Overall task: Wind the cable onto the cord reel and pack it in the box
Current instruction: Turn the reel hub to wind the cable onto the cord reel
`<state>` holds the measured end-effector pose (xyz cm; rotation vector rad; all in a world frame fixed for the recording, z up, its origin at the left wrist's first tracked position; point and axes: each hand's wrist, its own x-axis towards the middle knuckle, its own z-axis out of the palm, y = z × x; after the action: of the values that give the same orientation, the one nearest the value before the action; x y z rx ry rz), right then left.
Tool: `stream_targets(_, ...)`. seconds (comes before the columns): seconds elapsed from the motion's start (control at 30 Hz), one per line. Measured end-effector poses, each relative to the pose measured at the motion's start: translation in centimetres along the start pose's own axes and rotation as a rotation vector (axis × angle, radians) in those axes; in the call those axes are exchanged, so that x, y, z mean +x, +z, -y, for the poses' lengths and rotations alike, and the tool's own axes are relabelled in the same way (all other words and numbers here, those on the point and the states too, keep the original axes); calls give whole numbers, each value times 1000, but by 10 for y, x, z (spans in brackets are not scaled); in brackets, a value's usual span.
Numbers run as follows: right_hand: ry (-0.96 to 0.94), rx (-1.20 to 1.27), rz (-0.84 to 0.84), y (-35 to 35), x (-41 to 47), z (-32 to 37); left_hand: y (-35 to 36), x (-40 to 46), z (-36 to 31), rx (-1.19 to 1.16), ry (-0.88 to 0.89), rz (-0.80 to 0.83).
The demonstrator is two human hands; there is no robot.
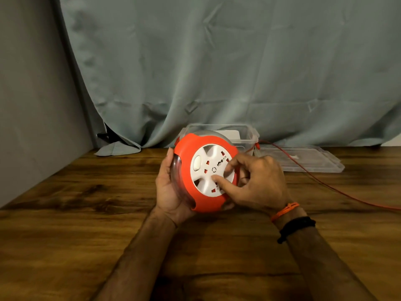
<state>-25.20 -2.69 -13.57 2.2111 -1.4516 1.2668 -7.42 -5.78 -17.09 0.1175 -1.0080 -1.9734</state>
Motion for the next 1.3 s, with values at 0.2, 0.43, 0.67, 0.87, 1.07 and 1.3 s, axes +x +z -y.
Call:
stream_targets(0.2, -107, 32, 97, 1, -1, 1, -2, -1, 0, -4, 42, 57)
stream_targets(0.43, -114, -108, 138, 0, -1, -3, -9, 0, -1, 10, -161, 100)
stream_targets(0.67, -23, -187, 92, -2, -5, -4, -11, 2, 2, 17, -182, 70)
stream_targets(0.87, 147, -277, 62, 10, -8, 2, -7, 5, 6, 23, -124, 73)
stream_targets(1.07, 132, -115, 0, 19, -8, 13, -4, 5, 3, 49, 43, -2)
stream_targets(1.3, -44, 119, -27, 6, -5, 1, -7, 2, -2, -36, 35, 143)
